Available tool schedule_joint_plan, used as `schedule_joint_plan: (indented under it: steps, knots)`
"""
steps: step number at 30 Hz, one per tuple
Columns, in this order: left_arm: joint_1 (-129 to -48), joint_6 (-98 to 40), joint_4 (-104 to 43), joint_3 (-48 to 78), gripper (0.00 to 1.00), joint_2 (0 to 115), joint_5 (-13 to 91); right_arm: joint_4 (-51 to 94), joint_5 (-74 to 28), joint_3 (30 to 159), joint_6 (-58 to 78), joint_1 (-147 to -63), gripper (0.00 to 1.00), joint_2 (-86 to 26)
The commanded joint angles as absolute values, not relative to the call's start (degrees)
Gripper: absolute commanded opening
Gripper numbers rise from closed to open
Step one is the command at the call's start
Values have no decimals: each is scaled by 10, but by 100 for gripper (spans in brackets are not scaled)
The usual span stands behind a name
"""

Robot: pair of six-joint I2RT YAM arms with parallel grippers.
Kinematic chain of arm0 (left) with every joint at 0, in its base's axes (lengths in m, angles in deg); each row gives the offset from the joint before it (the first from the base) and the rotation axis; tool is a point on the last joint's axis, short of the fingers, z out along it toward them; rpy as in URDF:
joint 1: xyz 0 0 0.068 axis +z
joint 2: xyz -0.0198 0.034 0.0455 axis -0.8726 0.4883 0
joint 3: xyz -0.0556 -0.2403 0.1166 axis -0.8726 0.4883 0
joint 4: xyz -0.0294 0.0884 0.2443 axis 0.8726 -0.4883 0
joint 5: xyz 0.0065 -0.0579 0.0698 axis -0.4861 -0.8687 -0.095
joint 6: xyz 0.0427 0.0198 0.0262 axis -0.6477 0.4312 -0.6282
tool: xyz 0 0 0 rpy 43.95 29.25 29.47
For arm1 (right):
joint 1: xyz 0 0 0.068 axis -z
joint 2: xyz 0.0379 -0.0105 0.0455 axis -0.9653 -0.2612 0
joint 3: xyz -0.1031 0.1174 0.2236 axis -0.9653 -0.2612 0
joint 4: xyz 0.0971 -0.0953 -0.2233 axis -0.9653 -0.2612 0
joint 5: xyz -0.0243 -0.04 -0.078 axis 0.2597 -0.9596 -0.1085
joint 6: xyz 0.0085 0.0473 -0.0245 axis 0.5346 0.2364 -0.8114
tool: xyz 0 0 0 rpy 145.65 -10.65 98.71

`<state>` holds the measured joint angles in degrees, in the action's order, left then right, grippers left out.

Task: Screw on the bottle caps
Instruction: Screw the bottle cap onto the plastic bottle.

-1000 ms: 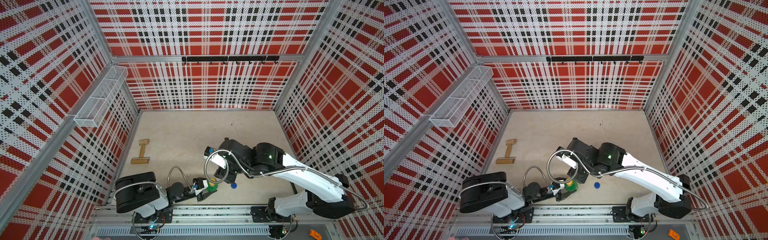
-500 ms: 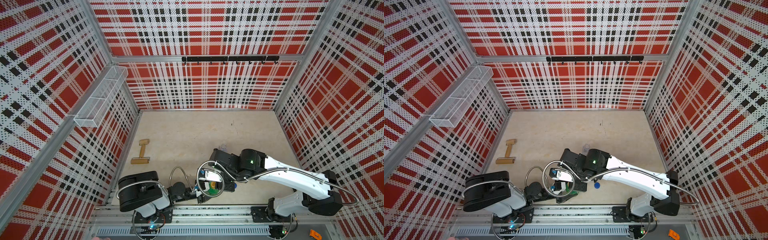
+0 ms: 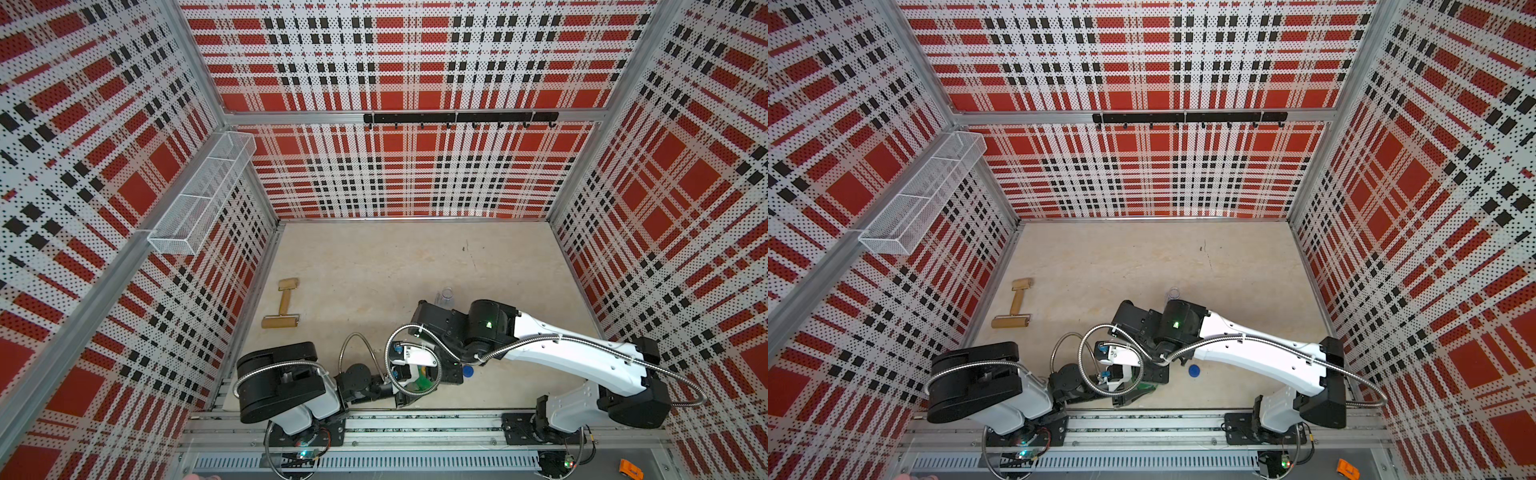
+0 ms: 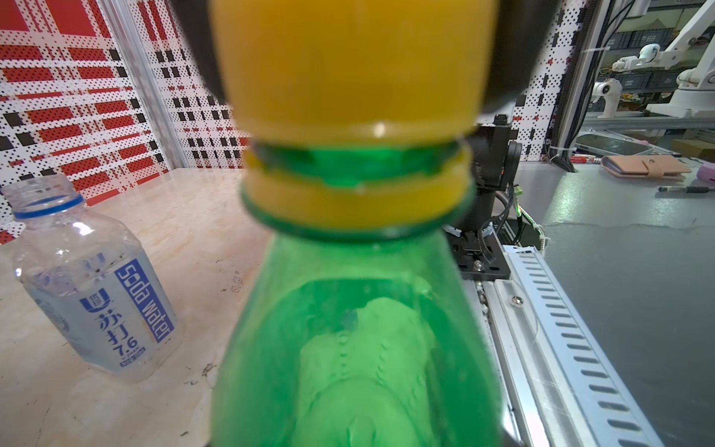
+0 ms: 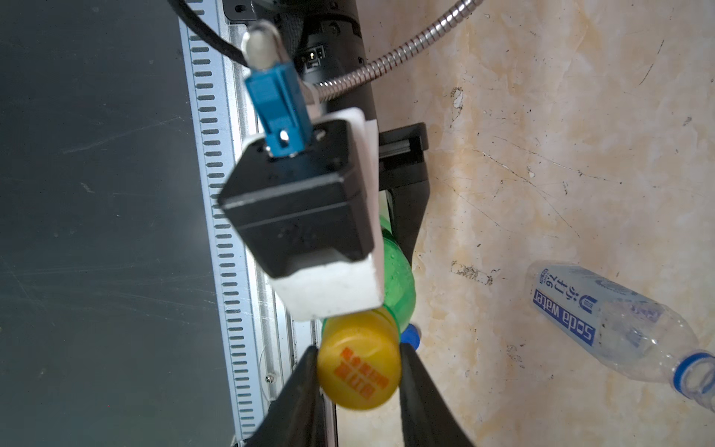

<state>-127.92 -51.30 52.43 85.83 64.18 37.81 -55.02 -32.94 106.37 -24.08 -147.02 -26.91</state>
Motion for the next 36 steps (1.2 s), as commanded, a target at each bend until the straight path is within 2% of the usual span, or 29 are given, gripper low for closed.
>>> schedule_joint_plan:
  steps: [1,8,16,26,31,36]
  knots:
    - [-1279,-513,548,851,53,643,378,-525,-327,1050,-234,-1471,29,-277]
    - [-1283,-525,548,857,52,628,420,-489,-342,1031,-149,-1470,18,-271]
    - [-1284,-528,549,861,53,613,452,-404,-362,1024,50,-1469,9,-277]
    - [-1295,-540,549,862,52,611,479,-378,-338,1059,214,-1469,12,-308]
    - [-1299,-549,548,861,52,614,489,-376,-308,1076,284,-1469,9,-327]
    - [-1302,-555,548,860,52,617,499,-400,-314,1107,317,-1467,15,-343]
